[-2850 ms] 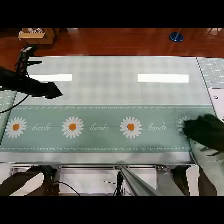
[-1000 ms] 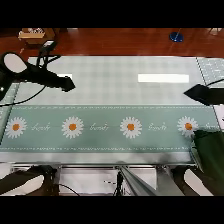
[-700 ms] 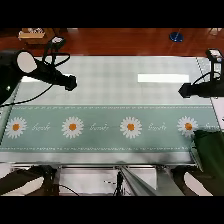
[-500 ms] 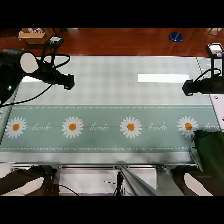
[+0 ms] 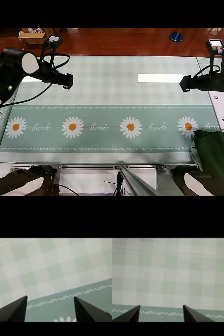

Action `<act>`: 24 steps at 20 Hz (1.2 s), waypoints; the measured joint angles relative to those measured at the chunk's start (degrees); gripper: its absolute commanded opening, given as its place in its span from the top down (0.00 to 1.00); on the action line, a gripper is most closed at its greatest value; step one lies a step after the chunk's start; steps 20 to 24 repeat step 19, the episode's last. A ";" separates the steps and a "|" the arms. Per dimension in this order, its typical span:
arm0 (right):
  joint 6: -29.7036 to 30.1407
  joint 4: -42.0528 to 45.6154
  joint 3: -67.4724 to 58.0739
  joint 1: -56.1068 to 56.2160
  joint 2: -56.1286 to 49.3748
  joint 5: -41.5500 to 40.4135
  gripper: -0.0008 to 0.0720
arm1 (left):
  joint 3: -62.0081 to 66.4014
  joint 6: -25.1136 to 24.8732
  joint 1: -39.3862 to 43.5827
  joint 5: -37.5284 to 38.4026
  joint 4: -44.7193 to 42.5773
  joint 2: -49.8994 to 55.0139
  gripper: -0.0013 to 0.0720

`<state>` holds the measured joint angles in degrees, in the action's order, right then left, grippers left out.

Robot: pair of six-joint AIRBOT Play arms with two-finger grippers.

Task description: Fold the shirts.

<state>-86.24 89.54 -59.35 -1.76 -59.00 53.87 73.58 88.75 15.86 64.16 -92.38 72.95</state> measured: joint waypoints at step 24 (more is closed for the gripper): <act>-0.15 -0.66 0.00 0.00 0.00 -0.59 0.17 | 0.00 0.09 0.00 -0.04 -0.17 0.07 0.00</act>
